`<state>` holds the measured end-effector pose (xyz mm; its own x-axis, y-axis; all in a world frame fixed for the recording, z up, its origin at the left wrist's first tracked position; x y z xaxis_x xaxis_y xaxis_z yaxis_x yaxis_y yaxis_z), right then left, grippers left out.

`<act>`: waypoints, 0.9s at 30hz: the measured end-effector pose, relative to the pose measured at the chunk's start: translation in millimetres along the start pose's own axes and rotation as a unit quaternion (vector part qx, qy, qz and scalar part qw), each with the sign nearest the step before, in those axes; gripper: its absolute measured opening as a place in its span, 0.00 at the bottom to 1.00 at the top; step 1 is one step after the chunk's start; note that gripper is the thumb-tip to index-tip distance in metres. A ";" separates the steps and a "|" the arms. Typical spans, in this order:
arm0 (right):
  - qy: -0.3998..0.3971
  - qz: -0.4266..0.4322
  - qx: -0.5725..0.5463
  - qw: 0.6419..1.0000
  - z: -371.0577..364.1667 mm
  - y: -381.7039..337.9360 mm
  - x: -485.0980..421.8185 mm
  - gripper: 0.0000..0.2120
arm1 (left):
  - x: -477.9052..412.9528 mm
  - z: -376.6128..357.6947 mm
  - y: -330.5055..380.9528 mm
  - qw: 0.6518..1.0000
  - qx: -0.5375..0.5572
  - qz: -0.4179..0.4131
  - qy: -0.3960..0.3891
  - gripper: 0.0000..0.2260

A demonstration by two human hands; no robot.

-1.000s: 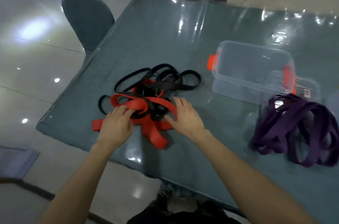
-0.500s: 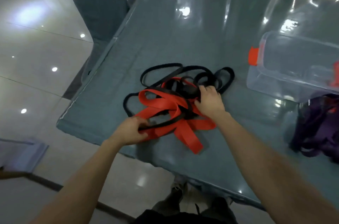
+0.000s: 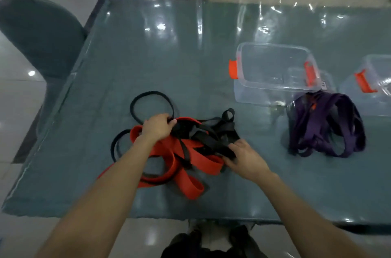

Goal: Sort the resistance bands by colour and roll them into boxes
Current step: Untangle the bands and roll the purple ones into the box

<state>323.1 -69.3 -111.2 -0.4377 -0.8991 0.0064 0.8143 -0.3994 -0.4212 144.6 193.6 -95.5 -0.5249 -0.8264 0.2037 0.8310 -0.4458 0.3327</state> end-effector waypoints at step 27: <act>0.131 0.018 -0.311 0.941 296.7 85.0 -80.8 0.06 | 45.4 32.9 196.0 0.978 0.120 -0.092 0.141 0.21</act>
<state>540.8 -83.8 121.6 -0.5591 -0.8027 -0.2076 0.4851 -0.1136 -0.8671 277.5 80.1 9.2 -0.5617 -0.8168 -0.1318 0.6422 -0.5309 0.5529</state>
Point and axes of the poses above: each hand's wrist, its own x-axis away from the middle knuckle, its own z-axis out of the back of the hand, y = z × x, the point moved 8 cm from there along -x, towards the middle knuckle, and after that the axes turned 13 degrees about y, right-handed, at the moved point
